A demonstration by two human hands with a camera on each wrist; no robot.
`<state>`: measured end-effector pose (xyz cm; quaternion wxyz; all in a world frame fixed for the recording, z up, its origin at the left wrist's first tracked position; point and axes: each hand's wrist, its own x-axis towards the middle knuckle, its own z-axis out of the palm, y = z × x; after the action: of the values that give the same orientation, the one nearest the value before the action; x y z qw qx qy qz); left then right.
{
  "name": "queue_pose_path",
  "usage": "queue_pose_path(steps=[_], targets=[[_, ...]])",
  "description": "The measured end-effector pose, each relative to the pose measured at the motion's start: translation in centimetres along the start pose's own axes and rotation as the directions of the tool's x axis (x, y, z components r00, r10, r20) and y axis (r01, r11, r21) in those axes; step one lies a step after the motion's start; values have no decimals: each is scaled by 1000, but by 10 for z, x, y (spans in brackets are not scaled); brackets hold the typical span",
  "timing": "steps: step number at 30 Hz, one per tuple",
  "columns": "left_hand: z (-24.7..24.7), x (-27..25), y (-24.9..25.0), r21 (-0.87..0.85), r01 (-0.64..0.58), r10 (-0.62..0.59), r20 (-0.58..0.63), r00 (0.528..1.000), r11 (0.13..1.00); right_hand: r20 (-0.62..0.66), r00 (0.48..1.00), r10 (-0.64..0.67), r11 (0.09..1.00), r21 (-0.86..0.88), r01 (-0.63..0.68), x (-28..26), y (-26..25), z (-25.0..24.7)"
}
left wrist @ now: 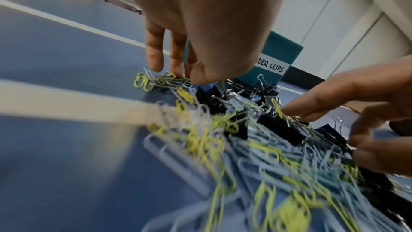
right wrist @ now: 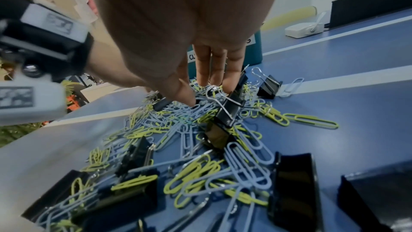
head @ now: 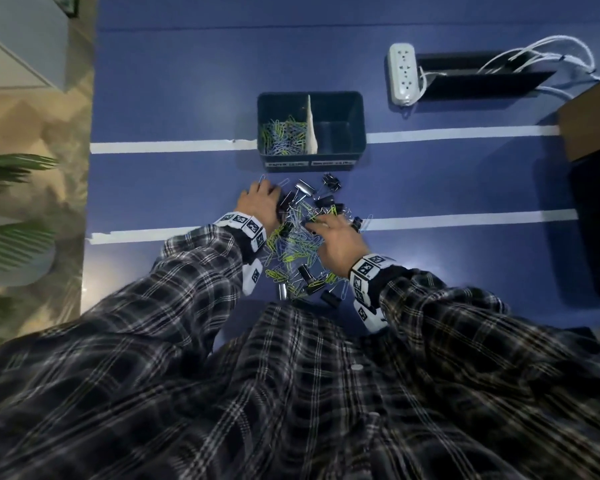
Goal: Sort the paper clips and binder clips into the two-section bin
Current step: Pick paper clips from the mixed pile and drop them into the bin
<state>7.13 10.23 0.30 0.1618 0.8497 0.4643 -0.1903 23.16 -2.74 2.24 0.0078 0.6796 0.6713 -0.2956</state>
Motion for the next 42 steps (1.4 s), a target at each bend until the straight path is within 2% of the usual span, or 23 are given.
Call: queue_pose_path(steps=[5, 9, 14, 17, 21, 23, 26, 29, 31, 35, 37, 42], targets=[[30, -45, -12, -121, 73, -85, -95, 992, 990, 6, 1000, -23, 999, -28, 23, -2, 4, 3], [39, -70, -14, -249, 12, -41, -114, 993, 968, -21, 1000, -17, 999, 40, 17, -7, 6, 9], [17, -57, -25, -280, 40, -107, -227, 968, 959, -128, 992, 11, 999, 42, -6, -11, 6, 9], [-3, -32, -31, -251, 64, -96, -115, 989, 966, -151, 987, 48, 999, 24, -45, -12, 6, 4], [-9, -14, -28, -114, 78, -64, 121, 991, 990, -30, 999, 19, 1000, -8, -19, -13, 5, 2], [-4, -18, -22, -95, 71, -58, 140, 988, 993, -26, 1000, 15, 1000, 14, -14, -13, 5, 4], [8, -36, -13, -83, 54, -45, 108, 993, 995, -26, 1000, 3, 1000, 30, -2, -9, 2, 5], [27, -57, -10, -147, 25, -25, 0, 1000, 989, -11, 1000, -18, 999, 29, 18, -5, -1, 4], [39, -70, -10, -210, 40, -53, -60, 997, 977, -20, 999, -33, 999, 15, 33, -2, -4, 5], [52, -85, -9, -242, 44, -56, -46, 997, 969, -79, 997, -10, 1000, 0, 10, 0, -14, 14], [57, -90, -12, -244, 25, -44, -73, 996, 969, -50, 999, 11, 1000, -4, -11, 2, -21, 20], [57, -100, -18, -311, 98, -164, -194, 967, 945, 58, 994, 92, 992, -86, -87, 10, -32, 28]])
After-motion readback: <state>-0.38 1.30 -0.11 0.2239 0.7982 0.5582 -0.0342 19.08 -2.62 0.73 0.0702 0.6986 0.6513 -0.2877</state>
